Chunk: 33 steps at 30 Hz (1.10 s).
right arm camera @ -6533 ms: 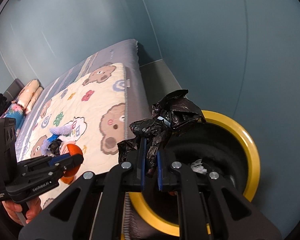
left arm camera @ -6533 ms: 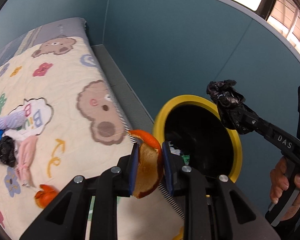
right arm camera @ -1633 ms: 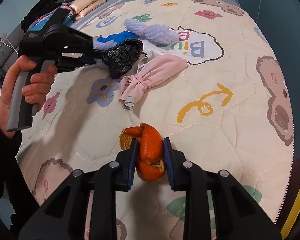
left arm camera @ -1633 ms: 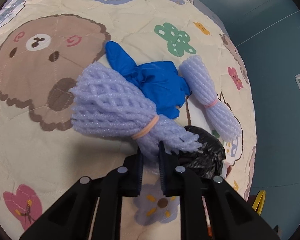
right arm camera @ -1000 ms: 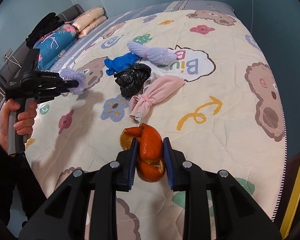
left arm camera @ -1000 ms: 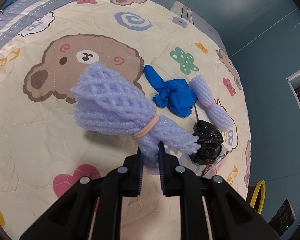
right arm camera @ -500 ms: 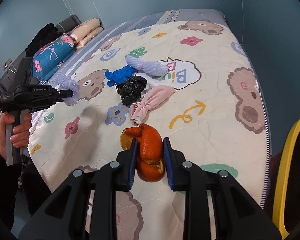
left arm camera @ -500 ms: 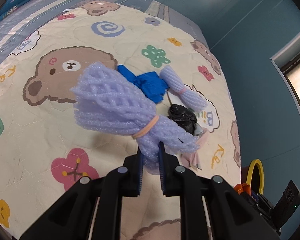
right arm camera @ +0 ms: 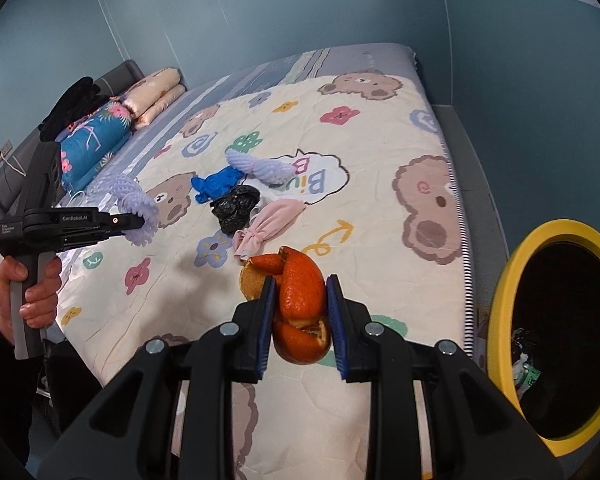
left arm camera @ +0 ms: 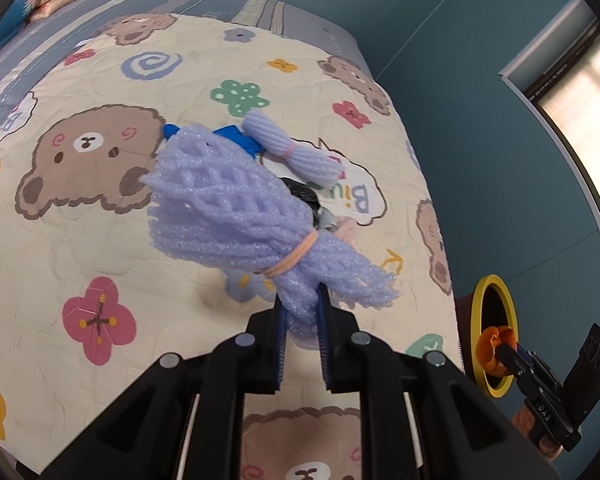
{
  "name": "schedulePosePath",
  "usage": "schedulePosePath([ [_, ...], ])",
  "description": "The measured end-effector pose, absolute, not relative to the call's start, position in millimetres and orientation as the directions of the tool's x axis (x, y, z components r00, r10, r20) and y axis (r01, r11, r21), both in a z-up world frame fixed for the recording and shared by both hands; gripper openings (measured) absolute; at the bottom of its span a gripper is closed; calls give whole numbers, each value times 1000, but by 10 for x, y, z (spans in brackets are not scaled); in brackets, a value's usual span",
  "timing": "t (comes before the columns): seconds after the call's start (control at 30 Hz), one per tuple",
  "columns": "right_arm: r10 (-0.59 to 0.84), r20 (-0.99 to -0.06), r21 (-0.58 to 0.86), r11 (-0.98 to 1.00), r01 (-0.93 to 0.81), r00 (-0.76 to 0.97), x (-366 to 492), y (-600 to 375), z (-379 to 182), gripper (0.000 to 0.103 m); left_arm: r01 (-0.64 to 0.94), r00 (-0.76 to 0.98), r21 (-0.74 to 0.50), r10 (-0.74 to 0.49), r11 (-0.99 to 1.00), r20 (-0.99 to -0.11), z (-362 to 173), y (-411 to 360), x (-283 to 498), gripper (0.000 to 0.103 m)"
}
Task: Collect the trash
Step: 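Carry the foam net and orange peel with both tools over the bin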
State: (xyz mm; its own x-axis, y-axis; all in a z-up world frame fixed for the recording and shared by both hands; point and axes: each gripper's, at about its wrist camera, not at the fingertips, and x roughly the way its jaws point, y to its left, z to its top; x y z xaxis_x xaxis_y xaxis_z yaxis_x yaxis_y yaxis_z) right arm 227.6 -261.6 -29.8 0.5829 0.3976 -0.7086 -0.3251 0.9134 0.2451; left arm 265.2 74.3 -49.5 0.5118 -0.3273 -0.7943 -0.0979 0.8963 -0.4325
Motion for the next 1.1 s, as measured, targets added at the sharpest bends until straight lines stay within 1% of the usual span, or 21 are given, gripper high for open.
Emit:
schedulePosePath([
  [0.43,346,-681,239,938,-251,645,2114,-3127,-119,25,34,482,-444,-404,895,-778,-311,85,2622,13],
  [1.1,228,-650,253,964,-77,725,2000,-4097,42,25,222,381,-476,-525,851,-761,-260,-1053,2718,13],
])
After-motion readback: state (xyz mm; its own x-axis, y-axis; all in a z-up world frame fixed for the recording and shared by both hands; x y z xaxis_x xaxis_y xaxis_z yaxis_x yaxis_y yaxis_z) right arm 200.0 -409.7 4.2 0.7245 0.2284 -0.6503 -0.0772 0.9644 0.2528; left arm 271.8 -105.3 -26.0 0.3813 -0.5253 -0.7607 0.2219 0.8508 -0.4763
